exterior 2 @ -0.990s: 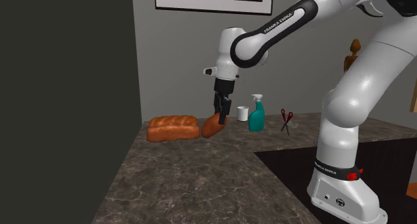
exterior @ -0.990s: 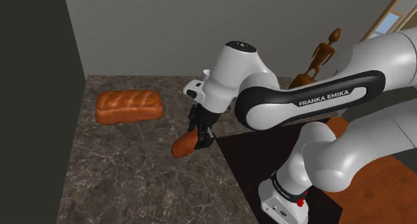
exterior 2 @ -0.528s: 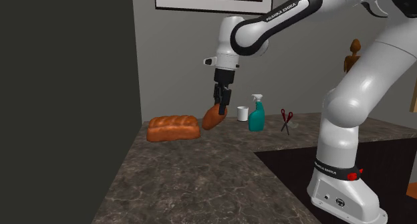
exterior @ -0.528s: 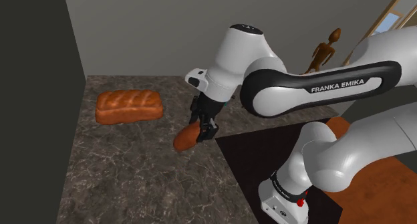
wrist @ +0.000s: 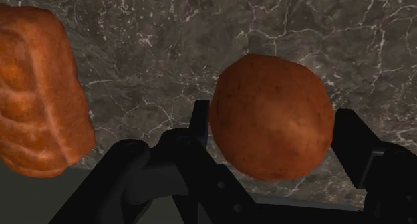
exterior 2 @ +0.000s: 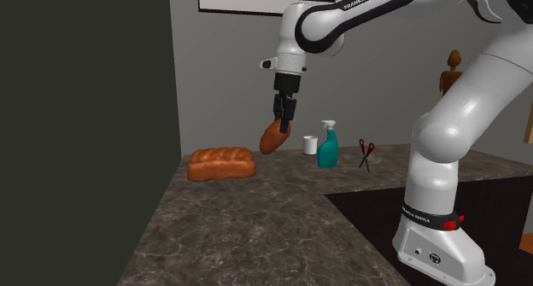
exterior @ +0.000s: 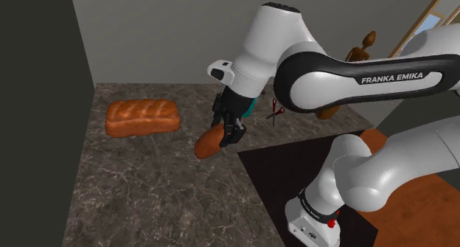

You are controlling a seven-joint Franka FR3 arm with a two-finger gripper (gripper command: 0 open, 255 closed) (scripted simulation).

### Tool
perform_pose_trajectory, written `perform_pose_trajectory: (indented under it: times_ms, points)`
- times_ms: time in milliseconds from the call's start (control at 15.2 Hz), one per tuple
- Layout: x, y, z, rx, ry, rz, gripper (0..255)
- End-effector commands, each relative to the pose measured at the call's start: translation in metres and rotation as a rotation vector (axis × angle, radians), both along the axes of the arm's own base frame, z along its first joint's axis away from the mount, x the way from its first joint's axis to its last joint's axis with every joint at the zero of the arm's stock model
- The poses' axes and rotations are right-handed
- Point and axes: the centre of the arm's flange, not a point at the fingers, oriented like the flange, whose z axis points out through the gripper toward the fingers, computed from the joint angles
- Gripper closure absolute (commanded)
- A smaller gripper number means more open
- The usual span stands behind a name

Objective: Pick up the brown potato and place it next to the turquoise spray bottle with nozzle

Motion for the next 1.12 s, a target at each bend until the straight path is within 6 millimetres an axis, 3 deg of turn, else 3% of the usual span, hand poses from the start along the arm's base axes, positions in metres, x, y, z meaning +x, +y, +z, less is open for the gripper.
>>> perform_pose_trajectory:
  times_ms: [0,858,1056]
  points:
    - [-0.001,0.001,0.011,0.0,0.0,0.0,255]
    - [-0.001,0.001,0.079,0.0,0.0,0.0,255]
    - [0.013,-0.036,0.079,0.0,0.0,0.0,255]
